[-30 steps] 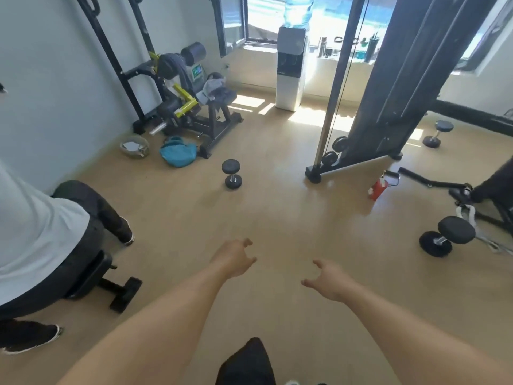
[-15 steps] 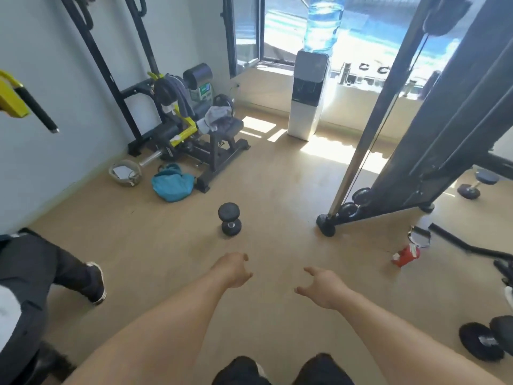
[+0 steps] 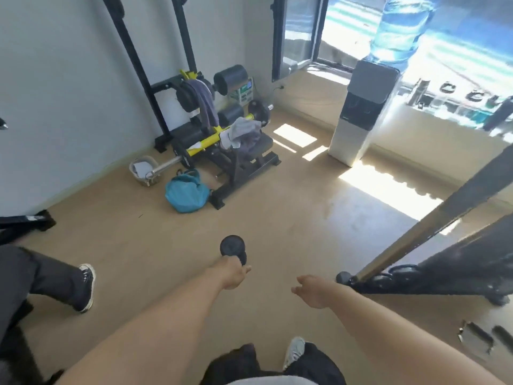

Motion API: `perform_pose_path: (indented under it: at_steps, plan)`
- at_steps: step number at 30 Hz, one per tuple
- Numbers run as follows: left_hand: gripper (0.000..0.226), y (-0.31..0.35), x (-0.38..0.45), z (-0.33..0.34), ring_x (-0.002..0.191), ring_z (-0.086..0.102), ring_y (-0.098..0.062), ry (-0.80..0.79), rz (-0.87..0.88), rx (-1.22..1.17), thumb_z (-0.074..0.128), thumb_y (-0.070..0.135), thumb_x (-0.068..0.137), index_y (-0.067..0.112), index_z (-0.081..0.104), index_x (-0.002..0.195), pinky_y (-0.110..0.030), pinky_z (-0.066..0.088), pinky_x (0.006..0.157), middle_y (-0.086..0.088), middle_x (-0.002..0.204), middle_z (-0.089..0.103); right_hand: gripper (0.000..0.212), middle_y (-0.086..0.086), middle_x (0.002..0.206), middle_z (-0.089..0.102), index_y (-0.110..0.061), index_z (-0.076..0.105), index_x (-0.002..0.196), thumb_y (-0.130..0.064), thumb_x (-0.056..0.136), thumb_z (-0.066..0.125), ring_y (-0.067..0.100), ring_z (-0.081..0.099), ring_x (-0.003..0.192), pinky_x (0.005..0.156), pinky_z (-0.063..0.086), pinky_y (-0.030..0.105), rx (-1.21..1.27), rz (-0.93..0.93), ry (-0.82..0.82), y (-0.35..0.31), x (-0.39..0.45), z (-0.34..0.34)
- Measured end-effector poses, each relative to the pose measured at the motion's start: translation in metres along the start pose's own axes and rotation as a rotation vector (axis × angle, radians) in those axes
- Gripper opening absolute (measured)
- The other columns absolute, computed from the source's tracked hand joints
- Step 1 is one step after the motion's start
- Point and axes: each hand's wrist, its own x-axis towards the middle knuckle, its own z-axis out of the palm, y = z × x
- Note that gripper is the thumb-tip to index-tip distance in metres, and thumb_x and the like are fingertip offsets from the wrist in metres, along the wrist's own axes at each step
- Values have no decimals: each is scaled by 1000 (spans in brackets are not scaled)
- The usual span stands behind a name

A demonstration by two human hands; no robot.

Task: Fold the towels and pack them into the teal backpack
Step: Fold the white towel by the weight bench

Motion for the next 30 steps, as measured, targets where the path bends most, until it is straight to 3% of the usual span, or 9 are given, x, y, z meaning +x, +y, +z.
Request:
perform_pose_path:
  at_steps: [5,9,13,16,19,22,25,30]
  plan:
    - [48,24,45,-52,130,52,-36,37,-81,-231,31,39,108,17,55,143,-41,44,108,-14,141,56,54,15,163,33,-3,35,155,-34,112,24,33,32,149,121,29,41,-174,-80,25,-2,68,-100]
    - [53,17,93,-95,115,64,-34,95,-128,-258,42,52,102,9,69,119,-40,51,97,-16,124,68,50,22,161,30,-2,31,156,-24,112,22,39,32,148,120,30,44,-170,-170,23,-25,127,-163]
    - [50,5,151,-149,125,59,-34,68,-142,-278,42,49,104,13,66,129,-35,46,103,-16,138,62,50,19,158,36,-5,35,154,-29,111,32,37,35,146,118,32,41,-216,-178,-8,-52,180,-221]
    - [49,6,196,-196,122,59,-34,91,-125,-275,38,47,106,14,67,128,-36,46,101,-15,135,63,53,17,157,39,-6,36,154,-34,109,38,35,38,145,116,32,41,-191,-180,29,-65,217,-264]
    - [52,18,232,-233,112,62,-32,96,-111,-310,38,52,104,12,67,122,-38,49,96,-14,124,67,53,15,163,29,-5,26,158,-31,112,30,35,29,150,120,28,40,-187,-199,15,-72,248,-308]
    - [54,33,267,-271,114,61,-32,72,-86,-313,37,52,104,9,67,119,-39,47,97,-14,125,66,52,13,167,21,-5,22,160,-27,113,25,33,24,152,121,24,37,-249,-218,-16,-77,284,-348]
    - [56,45,310,-310,120,58,-36,57,-78,-324,37,47,106,0,62,122,-40,45,99,-20,130,63,48,18,157,41,-4,37,153,-28,112,29,36,40,143,114,33,40,-262,-238,30,-82,331,-388]
    - [50,51,380,-371,126,56,-33,79,-169,-324,36,45,105,13,63,132,-43,45,107,-15,140,59,45,16,160,34,-3,37,153,-13,111,27,34,37,145,114,33,35,-220,-306,23,-93,418,-464]
